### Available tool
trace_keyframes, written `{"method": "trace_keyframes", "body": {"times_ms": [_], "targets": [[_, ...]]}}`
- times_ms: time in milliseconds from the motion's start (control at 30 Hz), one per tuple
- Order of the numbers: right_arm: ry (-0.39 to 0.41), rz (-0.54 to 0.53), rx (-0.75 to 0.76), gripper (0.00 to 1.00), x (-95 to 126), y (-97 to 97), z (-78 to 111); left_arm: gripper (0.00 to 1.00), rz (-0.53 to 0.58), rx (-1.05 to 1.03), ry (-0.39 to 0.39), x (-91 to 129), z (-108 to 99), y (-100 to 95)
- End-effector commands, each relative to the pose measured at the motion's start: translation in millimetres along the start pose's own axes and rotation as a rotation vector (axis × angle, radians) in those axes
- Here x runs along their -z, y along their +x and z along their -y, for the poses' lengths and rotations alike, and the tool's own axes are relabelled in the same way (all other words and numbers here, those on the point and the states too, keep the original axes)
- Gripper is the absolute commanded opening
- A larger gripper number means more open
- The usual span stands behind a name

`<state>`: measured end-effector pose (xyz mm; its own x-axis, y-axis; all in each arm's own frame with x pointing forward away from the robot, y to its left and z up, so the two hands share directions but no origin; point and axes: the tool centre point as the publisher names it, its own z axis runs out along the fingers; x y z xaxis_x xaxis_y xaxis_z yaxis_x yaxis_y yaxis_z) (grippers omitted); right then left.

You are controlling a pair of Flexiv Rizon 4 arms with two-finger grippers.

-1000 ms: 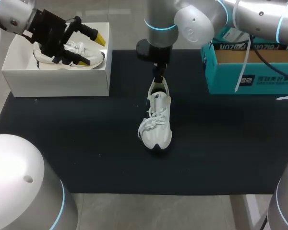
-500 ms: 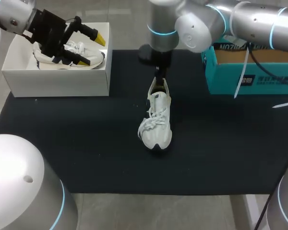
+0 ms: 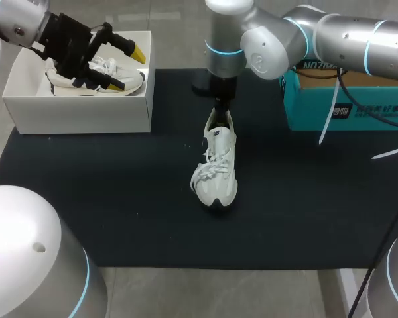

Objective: Take the shoe out of the shoebox, open the shoe tongue, remove and reinsert the insole, then place the shoe into the shoebox

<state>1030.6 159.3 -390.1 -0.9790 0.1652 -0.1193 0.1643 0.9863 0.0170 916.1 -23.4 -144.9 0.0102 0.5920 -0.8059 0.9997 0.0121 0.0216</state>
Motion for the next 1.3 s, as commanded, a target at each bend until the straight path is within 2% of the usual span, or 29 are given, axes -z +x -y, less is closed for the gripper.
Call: {"method": "trace_keyframes", "body": {"times_ms": [33,100,133,333,533,933,967,1067,1300], "targets": [[0.01,-0.012,0.001,0.39,-9,-4.3,-6.8,1.0,-0.003,-0.001,0.0,0,0,-0.1],[0.011,-0.014,-0.006,0.1,-10,-3.3,-5.8,1.0,-0.003,-0.001,0.0,0,0,-0.1],[0.011,-0.014,-0.006,0.0,-11,-2.2,-5.7,1.0,-0.003,-0.001,0.0,0,0,-0.1],[0.036,-0.008,-0.025,0.0,-10,3.9,-5.5,1.0,-0.003,-0.001,0.0,0,0,-0.1],[0.071,0.026,-0.082,0.0,12,6.0,-0.4,1.0,-0.003,-0.001,0.0,0,0,-0.1],[0.075,0.099,-0.06,0.0,123,-4.3,1.9,1.0,-0.003,-0.001,0.0,0,0,-0.1],[0.071,0.096,-0.059,0.0,132,-5.5,2.1,1.0,-0.003,-0.001,0.0,0,0,-0.1],[0.12,0.057,-0.047,0.0,155,-8.3,1.0,1.0,-0.003,-0.001,0.0,0,0,-0.1],[0.082,0.053,-0.08,0.0,208,-13.5,2.0,1.0,-0.003,-0.001,0.0,0,0,-0.1]]}}
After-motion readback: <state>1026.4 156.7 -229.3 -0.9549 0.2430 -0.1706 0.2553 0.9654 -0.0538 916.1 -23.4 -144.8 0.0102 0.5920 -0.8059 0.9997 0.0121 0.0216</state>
